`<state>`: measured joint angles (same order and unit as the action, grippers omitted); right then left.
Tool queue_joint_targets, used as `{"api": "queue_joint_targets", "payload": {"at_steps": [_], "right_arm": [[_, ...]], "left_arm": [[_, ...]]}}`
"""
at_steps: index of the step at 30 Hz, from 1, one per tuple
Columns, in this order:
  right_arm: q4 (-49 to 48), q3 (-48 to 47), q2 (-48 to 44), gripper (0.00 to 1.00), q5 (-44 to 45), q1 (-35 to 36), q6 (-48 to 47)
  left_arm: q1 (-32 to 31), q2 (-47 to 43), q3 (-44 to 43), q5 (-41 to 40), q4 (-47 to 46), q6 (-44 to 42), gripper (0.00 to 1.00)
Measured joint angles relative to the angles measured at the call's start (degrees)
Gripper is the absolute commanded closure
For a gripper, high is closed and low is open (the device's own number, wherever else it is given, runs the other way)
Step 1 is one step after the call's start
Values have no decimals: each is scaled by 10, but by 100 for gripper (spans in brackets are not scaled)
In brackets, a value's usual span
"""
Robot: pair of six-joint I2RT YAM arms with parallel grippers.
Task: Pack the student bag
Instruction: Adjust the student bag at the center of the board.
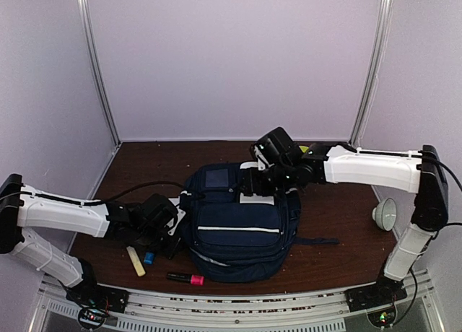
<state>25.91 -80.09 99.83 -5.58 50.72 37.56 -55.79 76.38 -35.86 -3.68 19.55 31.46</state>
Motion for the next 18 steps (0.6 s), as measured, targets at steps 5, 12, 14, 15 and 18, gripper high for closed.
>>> {"api": "queue_joint_targets", "payload": {"at_steps": [5,12,14,15,18], "right_arm": [[4,128,-78,48,32,20,19],[-16,219,-106,49,27,120,76],[-37,225,-103,50,14,142,90],[-52,225,-97,50,6,148,97],[-107,217,-55,50,-19,153,112]], "left_arm": [[0,16,0,2,0,0,100],[1,30,-3,3,-2,0,100],[3,40,-11,5,1,-3,100],[7,48,-18,8,2,-5,100],[33,71,-50,16,16,-20,100]]}}
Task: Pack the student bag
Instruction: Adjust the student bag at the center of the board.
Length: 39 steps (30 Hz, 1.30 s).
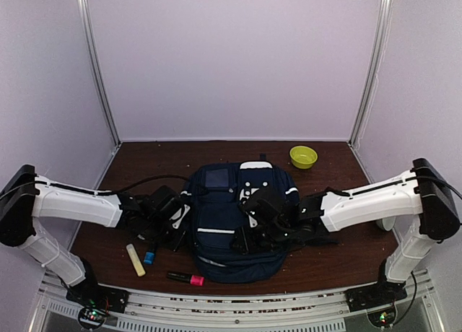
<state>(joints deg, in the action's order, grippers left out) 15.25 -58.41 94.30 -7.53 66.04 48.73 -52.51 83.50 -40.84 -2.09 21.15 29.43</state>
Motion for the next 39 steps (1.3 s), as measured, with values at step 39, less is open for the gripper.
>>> {"api": "queue_joint_targets", "payload": {"at_steps": [39], "right_arm": [[-133,-306,314,51,-79,-92,42]], "left_arm": [[46,45,-86,-21,142,-37,100]]}}
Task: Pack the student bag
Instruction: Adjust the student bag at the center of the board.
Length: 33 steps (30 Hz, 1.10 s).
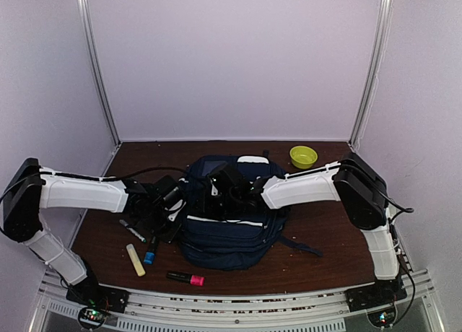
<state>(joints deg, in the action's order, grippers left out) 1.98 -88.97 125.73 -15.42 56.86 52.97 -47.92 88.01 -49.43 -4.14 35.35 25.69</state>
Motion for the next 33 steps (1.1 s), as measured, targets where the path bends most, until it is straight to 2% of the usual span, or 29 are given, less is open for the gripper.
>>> {"api": "queue_joint_targets", "payload": {"at_steps": [6,11,15,21,25,26,33], "right_arm": [[-3,0,0,51,2,0,3],[-12,0,-1,51,-3,0,11],[-4,3,-2,51,-2,0,6],[-8,70,-41,51,-20,-31,-23],[-10,113,-73,51,-22,-54,-38],[-15,126,-82,51,-20,-58,-38],[-5,197,-149,51,8,-64,-42]], "left_arm": [[-33,-58,-38,11,85,12,100],[-33,-113,-23,121,59,34,100],[-61,-50,-27,189,41,41,100],[-100,49,-137,175,84,95,100],[-120,97,-188,157,73,129,100],[-123,103,-194,155,68,130,97],[-149,116,-206,153,41,114,57]]}}
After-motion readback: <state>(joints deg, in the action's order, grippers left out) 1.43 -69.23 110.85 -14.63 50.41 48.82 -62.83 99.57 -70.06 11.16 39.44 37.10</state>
